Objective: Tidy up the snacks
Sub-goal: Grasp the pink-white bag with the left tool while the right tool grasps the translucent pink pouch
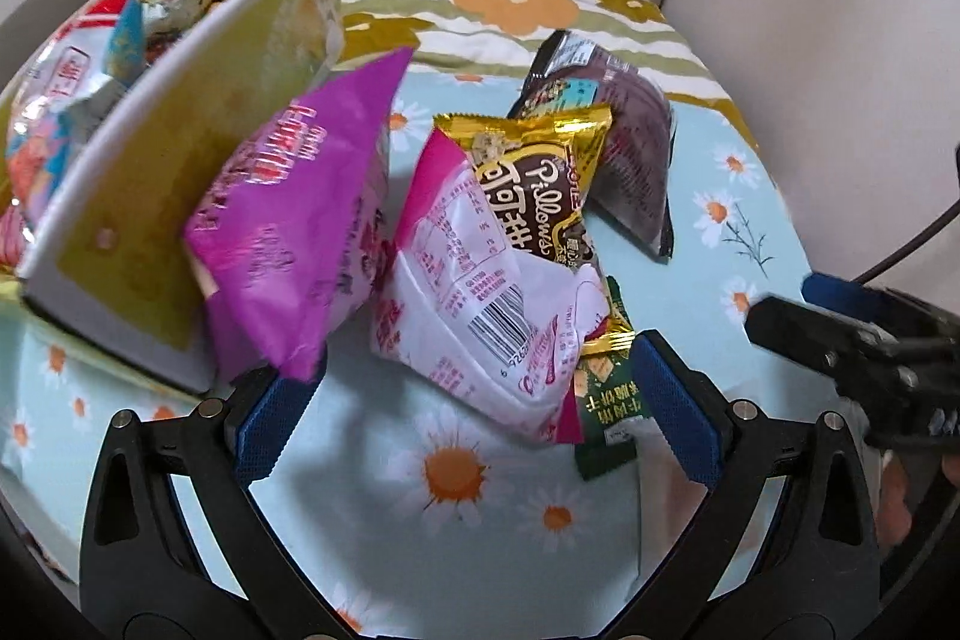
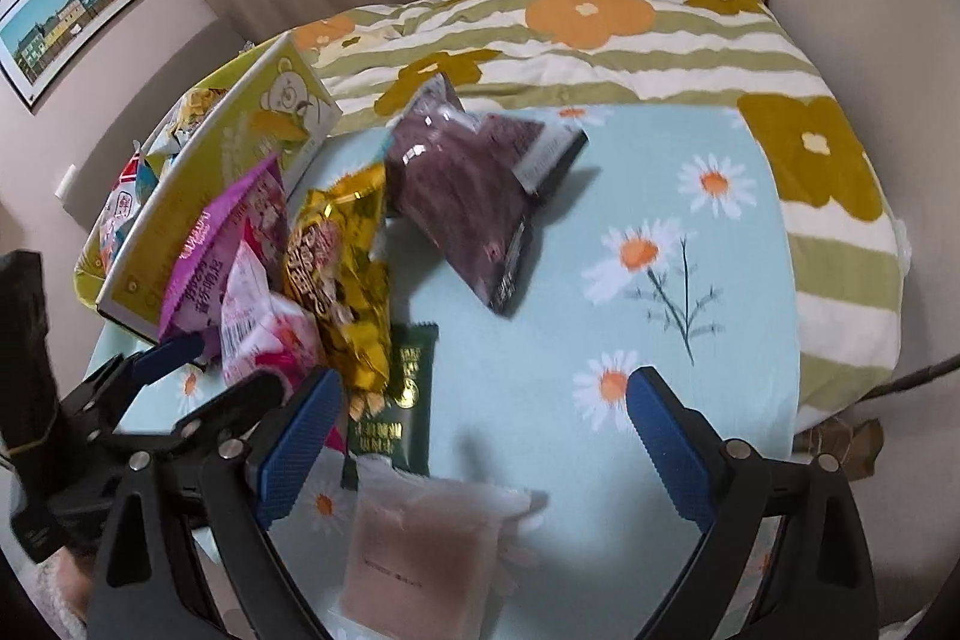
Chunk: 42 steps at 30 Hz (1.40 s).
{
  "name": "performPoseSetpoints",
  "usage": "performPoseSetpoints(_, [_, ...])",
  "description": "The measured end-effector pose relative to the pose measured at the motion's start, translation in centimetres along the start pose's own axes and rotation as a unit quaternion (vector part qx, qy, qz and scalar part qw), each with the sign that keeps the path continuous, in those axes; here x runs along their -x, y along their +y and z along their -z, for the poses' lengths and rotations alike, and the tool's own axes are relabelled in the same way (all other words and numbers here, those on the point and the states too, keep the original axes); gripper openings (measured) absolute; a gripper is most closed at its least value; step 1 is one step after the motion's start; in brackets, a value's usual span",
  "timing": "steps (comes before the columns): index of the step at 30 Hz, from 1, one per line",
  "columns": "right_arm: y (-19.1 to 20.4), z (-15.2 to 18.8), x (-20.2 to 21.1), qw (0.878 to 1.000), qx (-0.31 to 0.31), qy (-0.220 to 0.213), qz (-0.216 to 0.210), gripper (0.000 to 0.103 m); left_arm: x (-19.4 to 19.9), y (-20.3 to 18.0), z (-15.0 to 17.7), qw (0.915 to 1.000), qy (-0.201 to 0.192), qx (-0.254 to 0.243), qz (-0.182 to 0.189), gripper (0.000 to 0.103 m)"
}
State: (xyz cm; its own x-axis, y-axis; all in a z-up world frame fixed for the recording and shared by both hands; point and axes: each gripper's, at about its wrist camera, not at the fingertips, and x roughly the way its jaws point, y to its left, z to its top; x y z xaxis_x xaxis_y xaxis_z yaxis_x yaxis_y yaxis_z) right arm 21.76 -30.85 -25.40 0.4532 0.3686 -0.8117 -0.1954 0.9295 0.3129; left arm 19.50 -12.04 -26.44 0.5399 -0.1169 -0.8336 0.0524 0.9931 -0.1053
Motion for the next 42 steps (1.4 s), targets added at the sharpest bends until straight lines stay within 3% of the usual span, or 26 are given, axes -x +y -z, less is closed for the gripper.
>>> performPoseSetpoints(10, [-0.2,3.4,0.2,1.0,-0.005,0.009,0.008,0.095,-1.5,0.1,-0.3,1.0,-0.002,0.001,-0.004,0.087])
performPoseSetpoints(13, [0.7,4.5,0.5,1.0,-0.002,0.009,0.011,0.095,-1.5,-0.2,-0.5,1.0,0.005,-0.008,-0.002,0.073])
performPoseSetpoints(21, [3.0,6.7,-0.1,0.999,0.005,0.016,0.038,0.095,-1.4,0.0,-0.3,0.9999,0.005,-0.014,-0.007,0.055])
performPoseSetpoints(32, [4.9,7.3,-1.0,0.998,0.013,0.011,0.056,0.093,-0.3,-0.1,0.6,0.9994,0.012,-0.029,-0.01,0.05])
performPoseSetpoints(38, [5.5,7.6,-1.8,0.997,0.028,0.022,0.07,0.084,1.1,0.1,2.0,0.9991,0.025,-0.032,-0.009,0.05])
performPoseSetpoints(42, [5.3,8.0,-2.3,0.996,0.028,0.042,0.079,0.07,1.9,0.0,2.9,0.9989,0.03,-0.035,-0.006,0.05])
